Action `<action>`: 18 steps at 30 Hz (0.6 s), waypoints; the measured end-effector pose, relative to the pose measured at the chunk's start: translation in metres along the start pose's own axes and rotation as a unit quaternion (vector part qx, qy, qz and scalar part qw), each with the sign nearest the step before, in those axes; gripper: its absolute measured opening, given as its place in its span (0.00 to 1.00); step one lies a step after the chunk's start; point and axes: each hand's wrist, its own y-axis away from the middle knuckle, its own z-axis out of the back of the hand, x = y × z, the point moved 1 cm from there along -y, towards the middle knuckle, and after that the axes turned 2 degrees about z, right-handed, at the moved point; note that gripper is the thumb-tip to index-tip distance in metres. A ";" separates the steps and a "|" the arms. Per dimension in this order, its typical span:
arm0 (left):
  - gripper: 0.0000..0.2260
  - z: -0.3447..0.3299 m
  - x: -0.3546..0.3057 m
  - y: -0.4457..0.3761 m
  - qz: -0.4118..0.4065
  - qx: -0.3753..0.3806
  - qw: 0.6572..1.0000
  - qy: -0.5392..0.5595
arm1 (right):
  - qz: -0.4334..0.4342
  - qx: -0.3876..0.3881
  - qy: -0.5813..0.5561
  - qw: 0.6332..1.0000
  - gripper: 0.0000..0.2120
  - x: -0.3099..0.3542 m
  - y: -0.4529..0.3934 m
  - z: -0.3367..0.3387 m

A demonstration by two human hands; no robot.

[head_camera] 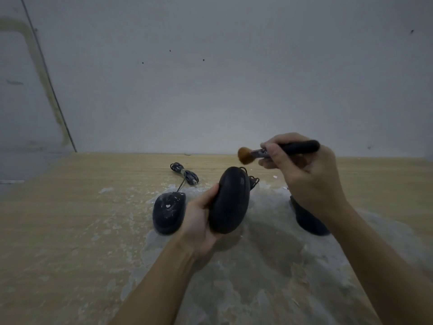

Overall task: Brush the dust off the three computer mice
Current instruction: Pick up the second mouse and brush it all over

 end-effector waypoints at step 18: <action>0.17 0.001 -0.006 0.002 -0.021 -0.070 0.997 0.032 | -0.017 -0.049 -0.022 0.998 0.04 -0.009 0.003 -0.003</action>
